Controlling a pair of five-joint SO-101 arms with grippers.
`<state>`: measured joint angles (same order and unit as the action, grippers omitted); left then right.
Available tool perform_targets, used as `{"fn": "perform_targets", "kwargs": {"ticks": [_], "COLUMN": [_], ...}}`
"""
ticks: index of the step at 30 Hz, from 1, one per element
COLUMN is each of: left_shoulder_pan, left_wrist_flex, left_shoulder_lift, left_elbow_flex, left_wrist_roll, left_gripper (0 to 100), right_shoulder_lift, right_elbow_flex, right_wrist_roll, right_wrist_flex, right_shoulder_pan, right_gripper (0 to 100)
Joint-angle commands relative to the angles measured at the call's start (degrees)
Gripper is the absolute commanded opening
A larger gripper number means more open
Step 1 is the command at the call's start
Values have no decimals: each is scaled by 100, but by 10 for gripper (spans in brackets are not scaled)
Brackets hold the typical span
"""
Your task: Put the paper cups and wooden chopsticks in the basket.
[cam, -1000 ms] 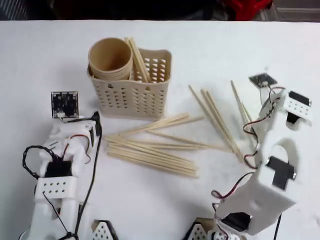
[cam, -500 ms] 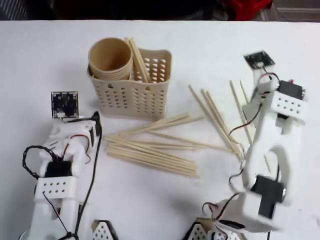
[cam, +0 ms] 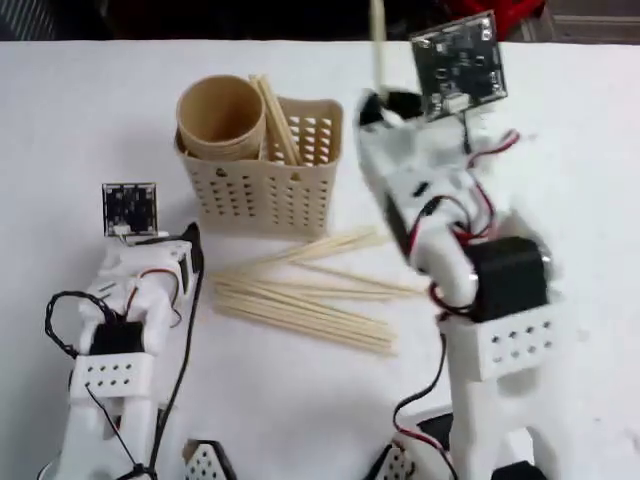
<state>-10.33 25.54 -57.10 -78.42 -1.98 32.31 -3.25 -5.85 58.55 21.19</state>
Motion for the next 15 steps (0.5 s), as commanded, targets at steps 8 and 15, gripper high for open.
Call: {"fn": "perform_targets", "kwargs": {"ticks": [8,15], "left_shoulder_pan": [40,40], "left_wrist_flex": [-132,-132], "left_shoulder_lift": [-110,-110], "left_elbow_flex": [26,26], "left_wrist_roll": [-70,-70], "left_gripper": [203,203], "right_shoulder_lift": [-1279,-1516], "right_elbow_flex": [-255,352], "right_wrist_roll": [176,167], "right_wrist_flex": [-2141,-2791], "right_shoulder_pan": [488,435], "right_gripper": [18,17]}}
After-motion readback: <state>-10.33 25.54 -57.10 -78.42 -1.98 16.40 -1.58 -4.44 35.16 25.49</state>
